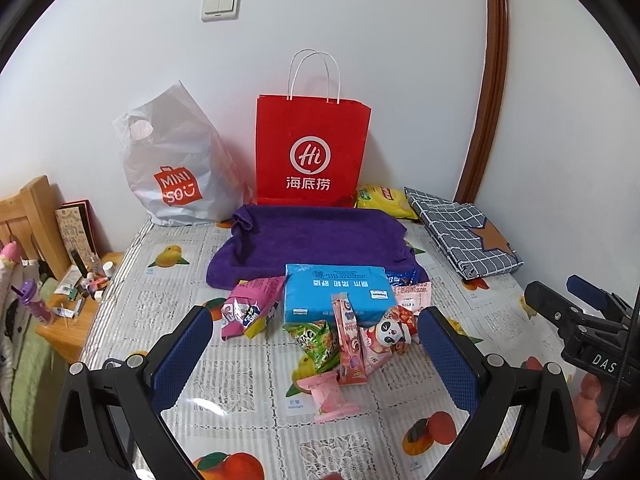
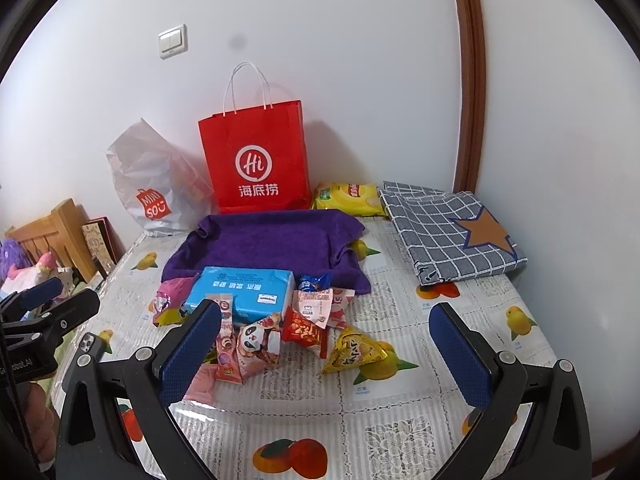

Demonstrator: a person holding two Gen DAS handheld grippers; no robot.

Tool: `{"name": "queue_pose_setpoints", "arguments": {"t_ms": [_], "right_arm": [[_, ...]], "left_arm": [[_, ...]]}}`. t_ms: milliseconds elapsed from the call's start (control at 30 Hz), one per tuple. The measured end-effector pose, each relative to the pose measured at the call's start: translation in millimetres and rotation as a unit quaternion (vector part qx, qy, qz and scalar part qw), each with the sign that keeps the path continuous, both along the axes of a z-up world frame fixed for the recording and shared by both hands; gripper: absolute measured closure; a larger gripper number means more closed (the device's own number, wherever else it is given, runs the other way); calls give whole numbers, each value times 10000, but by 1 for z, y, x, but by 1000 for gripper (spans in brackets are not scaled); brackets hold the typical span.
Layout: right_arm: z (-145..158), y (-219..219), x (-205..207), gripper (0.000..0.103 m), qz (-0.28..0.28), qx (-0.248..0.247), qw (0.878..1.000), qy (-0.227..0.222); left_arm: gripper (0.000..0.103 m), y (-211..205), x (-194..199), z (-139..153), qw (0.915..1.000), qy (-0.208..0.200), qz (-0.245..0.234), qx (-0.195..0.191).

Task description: Organize snacks

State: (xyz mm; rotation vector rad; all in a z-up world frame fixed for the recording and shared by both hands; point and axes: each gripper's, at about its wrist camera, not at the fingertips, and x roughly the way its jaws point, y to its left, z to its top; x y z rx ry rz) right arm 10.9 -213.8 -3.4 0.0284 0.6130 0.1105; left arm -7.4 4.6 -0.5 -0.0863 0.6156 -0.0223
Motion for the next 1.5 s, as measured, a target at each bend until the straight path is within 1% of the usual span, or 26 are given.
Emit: {"name": "queue_pose_setpoints", "arguments": {"t_ms": [167, 300, 433, 533, 600, 733, 900, 1000, 1033, 1067, 1167, 1333, 1367, 1433, 1500], "right_arm": [[-1, 0, 3, 0, 33, 31, 10000, -35], [-4, -1, 6, 1, 109, 36, 9999, -44], [-7, -3, 12, 2, 128, 24, 9998, -144], [-16, -6, 20, 3, 103, -87, 9999, -72], [-27, -9, 28, 4, 157, -70, 9998, 83], [-58, -16, 44, 11, 70, -101, 9991, 401], [-107, -24, 63, 13, 46, -12, 9958, 912], [-129, -27, 74, 15, -33, 74, 9939, 1097], [-136, -28, 78, 17, -51, 90, 9933, 1154], [-141, -27, 81, 20, -57, 86, 9929, 1187], [-156, -24, 91, 21, -120, -55, 9918, 1273], [-173, -20, 109, 22, -80, 6, 9887, 1495], [-178, -18, 112, 24, -76, -58, 9878, 1556], [-186, -16, 117, 31, -76, -195, 9866, 1621], [-189, -13, 117, 33, -130, -421, 9877, 1503]], "left_arm": [[1, 4, -3, 2, 9997, -165, -51, -199], [0, 5, -1, 3, 9997, -200, -102, -93], [1, 13, 5, 0, 9998, -197, -4, -19], [1, 18, 13, -9, 9999, -100, 25, 9], [1, 20, 19, -17, 10000, -6, 0, 3], [1, 25, 34, -35, 9998, 166, 108, -8], [1, 31, 52, -68, 9984, 548, 99, -97], [1, 35, 64, -86, 9969, 768, 147, -112], [1, 37, 67, -90, 9963, 840, 167, -122], [1, 40, 70, -95, 9956, 907, 189, -146], [1, 48, 75, -102, 9943, 1013, 239, -222], [1, 58, 83, -108, 9930, 1111, 319, -231], [1, 60, 84, -109, 9927, 1131, 349, -235], [1, 64, 86, -112, 9922, 1155, 387, -256], [1, 67, 87, -114, 9918, 1180, 409, -286]]}}
